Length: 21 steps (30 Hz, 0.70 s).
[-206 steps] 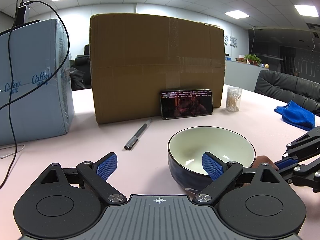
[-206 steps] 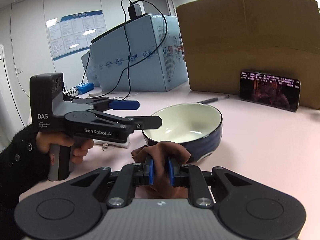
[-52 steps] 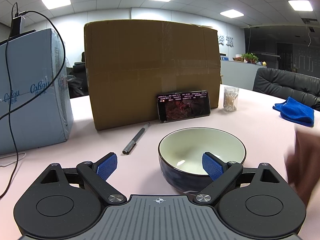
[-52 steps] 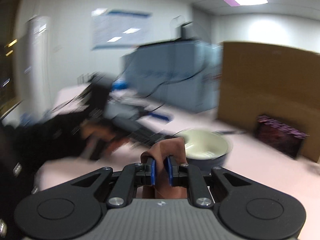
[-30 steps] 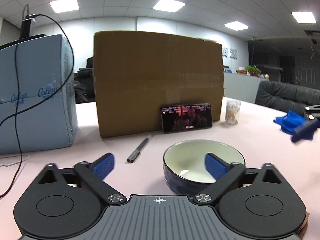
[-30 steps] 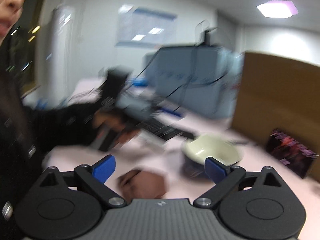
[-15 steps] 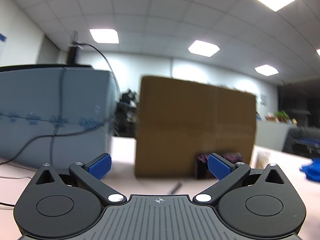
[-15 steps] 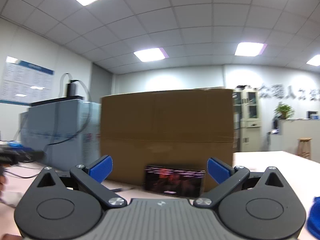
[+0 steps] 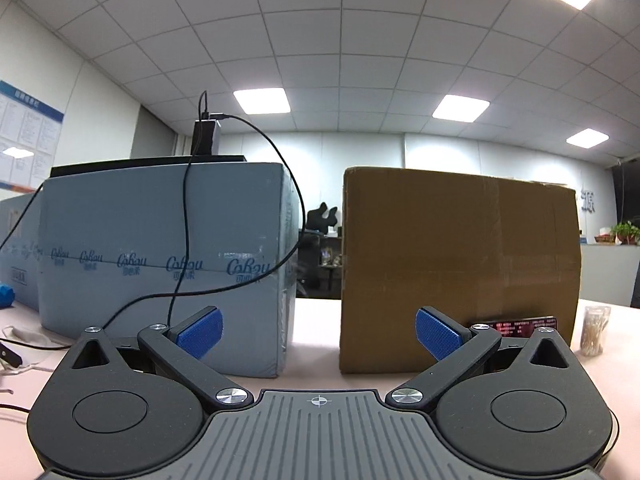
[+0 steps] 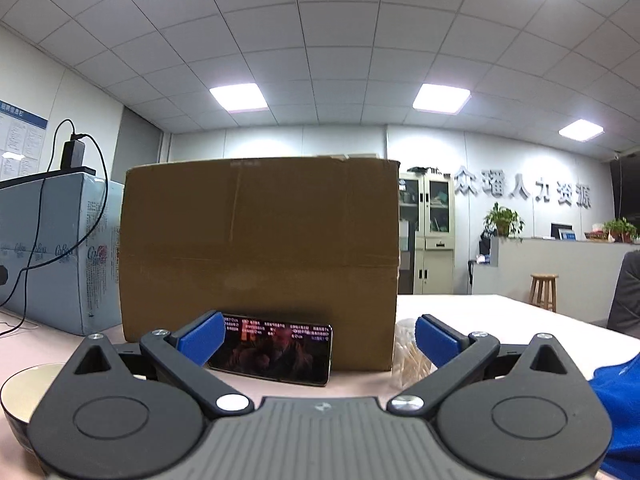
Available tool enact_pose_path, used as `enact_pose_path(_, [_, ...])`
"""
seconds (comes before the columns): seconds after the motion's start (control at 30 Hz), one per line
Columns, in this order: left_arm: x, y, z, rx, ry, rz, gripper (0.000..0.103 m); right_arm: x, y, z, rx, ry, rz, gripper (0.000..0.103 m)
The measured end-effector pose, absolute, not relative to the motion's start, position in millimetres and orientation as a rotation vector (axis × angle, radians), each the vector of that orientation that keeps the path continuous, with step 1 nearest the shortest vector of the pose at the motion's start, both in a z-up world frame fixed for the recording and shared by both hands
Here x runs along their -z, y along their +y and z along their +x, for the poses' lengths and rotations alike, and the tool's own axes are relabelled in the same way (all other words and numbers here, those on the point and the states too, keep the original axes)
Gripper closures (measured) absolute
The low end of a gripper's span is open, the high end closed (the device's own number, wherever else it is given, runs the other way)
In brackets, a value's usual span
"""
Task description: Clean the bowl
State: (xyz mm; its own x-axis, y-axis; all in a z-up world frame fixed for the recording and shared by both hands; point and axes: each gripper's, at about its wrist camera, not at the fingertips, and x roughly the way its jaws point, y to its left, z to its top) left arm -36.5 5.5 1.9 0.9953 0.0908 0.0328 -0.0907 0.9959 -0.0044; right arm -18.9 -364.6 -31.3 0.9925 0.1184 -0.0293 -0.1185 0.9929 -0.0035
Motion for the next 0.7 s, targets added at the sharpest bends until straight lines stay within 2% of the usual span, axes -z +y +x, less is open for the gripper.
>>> enact_pose_path(0.7, [-0.8, 3.3, -33.8, -0.111, -0.014, 0.008, 0.0, 25.3, -367.3, -24.0, -0.101, 0.037, 0.012, 0.0])
